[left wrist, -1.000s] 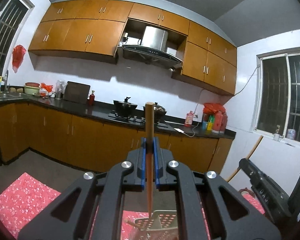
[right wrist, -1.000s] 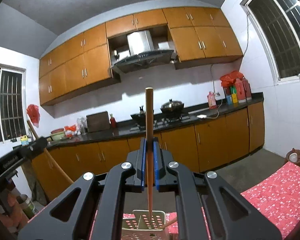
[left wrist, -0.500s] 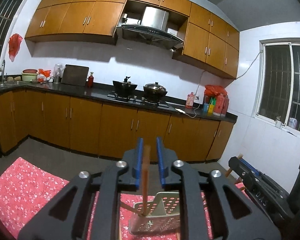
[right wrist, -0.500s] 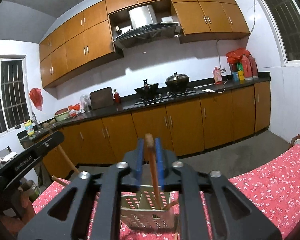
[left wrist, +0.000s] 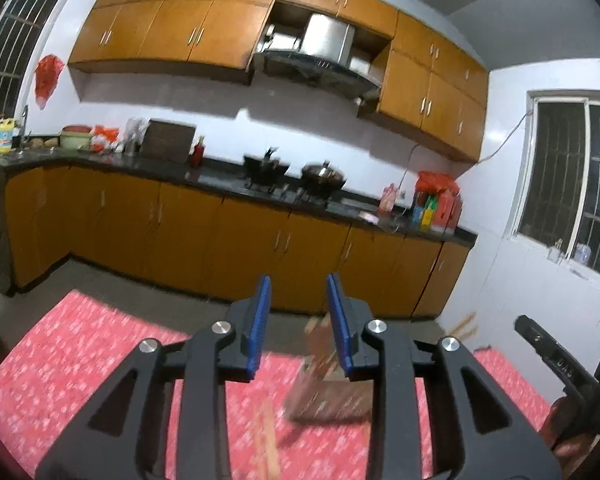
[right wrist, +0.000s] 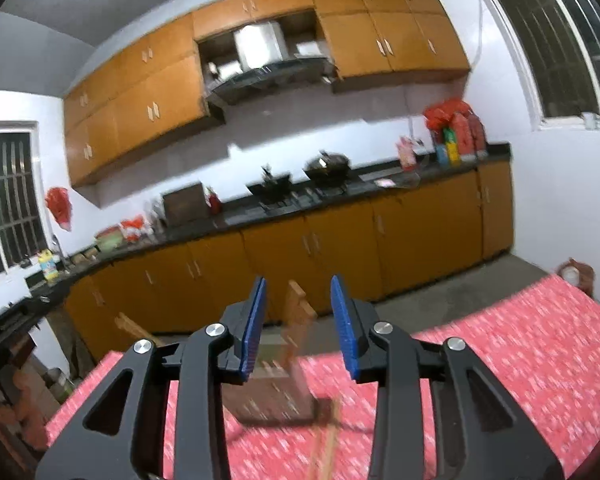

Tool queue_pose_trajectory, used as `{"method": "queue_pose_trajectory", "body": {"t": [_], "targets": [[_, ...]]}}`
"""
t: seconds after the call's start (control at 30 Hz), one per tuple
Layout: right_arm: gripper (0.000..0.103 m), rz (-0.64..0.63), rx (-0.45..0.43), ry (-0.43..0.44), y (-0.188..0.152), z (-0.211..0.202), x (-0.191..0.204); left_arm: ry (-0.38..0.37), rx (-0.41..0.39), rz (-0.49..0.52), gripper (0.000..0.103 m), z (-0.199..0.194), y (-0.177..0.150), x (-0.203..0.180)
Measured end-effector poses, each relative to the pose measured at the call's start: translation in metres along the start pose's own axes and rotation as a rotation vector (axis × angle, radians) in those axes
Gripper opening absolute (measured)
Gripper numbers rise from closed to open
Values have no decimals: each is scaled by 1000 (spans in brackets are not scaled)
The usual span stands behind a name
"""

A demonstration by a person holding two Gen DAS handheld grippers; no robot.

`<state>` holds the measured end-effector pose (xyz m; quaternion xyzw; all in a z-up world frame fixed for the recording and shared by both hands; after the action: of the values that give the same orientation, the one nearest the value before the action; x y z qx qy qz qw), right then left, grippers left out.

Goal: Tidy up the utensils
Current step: 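Open the left tool over the holder while the right tool releases its chopstick, then lower the right tool onto a chopstick and close while the left tool grasps another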

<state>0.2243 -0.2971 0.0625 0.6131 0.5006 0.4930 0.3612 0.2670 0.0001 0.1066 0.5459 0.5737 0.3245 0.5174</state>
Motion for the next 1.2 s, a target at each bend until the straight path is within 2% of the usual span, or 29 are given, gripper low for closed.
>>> {"method": "queue_pose_trajectory", "body": {"t": [0.07, 0.13, 0.2, 0.27, 0.37, 0.47, 0.67, 0.9, 0.93, 1.0, 1.2], "targets": [[35, 4, 67, -33, -24, 6, -15, 36, 56, -2, 31, -4, -26, 17], [35, 21, 189, -64, -62, 20, -31, 67, 107, 5, 31, -2, -49, 29], [35, 33, 304, -74, -97, 32, -38, 101, 203, 7, 31, 6, -86, 44], [34, 30, 385, -71, -122, 41, -37, 118, 279, 3, 31, 13, -112, 52], [25, 12, 509, -36, -166, 54, -24, 122, 381, 5, 31, 21, -153, 57], [22, -20, 570, -24, -190, 62, -10, 113, 455, 11, 31, 27, -185, 56], [20, -41, 628, -28, -217, 71, -5, 94, 520, 27, 31, 32, -212, 49], [19, -103, 621, -47, -222, 77, -2, 83, 553, 34, 31, 38, -222, 41], [18, -118, 617, -56, -222, 75, -3, 82, 557, 32, 31, 39, -224, 41], [8, -140, 607, -90, -221, 77, -7, 75, 570, 29, 31, 43, -229, 39], [7, -53, 584, -163, -214, 77, -36, 46, 586, 28, 30, 42, -235, 34]]}}
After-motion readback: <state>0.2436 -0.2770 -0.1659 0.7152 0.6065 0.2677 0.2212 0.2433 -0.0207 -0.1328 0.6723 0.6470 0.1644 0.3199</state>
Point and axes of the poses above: each gripper's, at about its wrist camera, not at the fingertips, and z roughly the way its jaws point, x to its left, y to its top, the point moved 8 cm from there along z, roughly the way its jaws point
